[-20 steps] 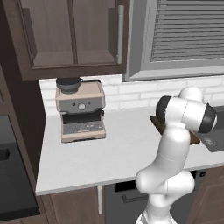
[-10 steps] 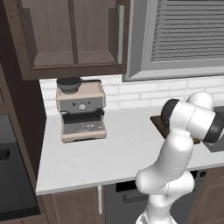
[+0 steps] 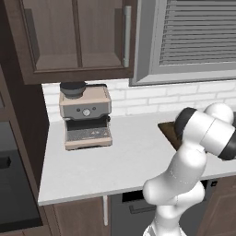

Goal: Pick up the sponge from the counter and clean the cutting board by briefly scrubbing or pressing down on the cutting board. Once finished, release the sponge.

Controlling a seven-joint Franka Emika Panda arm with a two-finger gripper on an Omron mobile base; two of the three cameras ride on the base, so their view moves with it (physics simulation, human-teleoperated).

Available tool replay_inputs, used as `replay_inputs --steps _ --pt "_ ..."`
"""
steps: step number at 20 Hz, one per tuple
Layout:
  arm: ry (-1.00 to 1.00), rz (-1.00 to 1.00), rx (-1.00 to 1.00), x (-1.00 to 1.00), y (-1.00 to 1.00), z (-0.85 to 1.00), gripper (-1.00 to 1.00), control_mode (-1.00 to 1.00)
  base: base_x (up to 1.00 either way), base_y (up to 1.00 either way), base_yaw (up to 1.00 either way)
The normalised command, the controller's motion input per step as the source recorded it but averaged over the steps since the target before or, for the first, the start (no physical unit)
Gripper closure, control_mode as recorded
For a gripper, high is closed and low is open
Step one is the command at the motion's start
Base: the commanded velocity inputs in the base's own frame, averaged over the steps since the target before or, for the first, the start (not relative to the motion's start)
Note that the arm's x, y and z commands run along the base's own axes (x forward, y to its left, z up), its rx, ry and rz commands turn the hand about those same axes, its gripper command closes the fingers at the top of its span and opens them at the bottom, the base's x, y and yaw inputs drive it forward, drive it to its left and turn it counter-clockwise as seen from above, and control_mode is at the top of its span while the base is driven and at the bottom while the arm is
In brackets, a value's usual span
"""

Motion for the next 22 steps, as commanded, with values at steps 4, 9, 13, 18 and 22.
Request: replay_inputs --steps 4,9,13,18,22 --pt "0.0 -0.05 0.0 0.0 -0.07 -0.08 1.0 -1.0 0.0 0.0 0.0" --pt "0.0 -0.04 0.01 0.0 -0.24 -0.1 1.0 -1.0 0.0 0.0 0.0" --pt "0.0 0.0 0.04 0.0 -0.34 -0.14 1.0 -1.0 0.0 0.0 0.0" --pt "0.0 0.0 0.05 0.0 -0.34 -0.12 1.0 -1.0 0.0 0.0 0.0" --pt "0.0 0.0 0.04 0.0 -0.3 -0.14 1.0 -1.0 0.0 0.0 0.0"
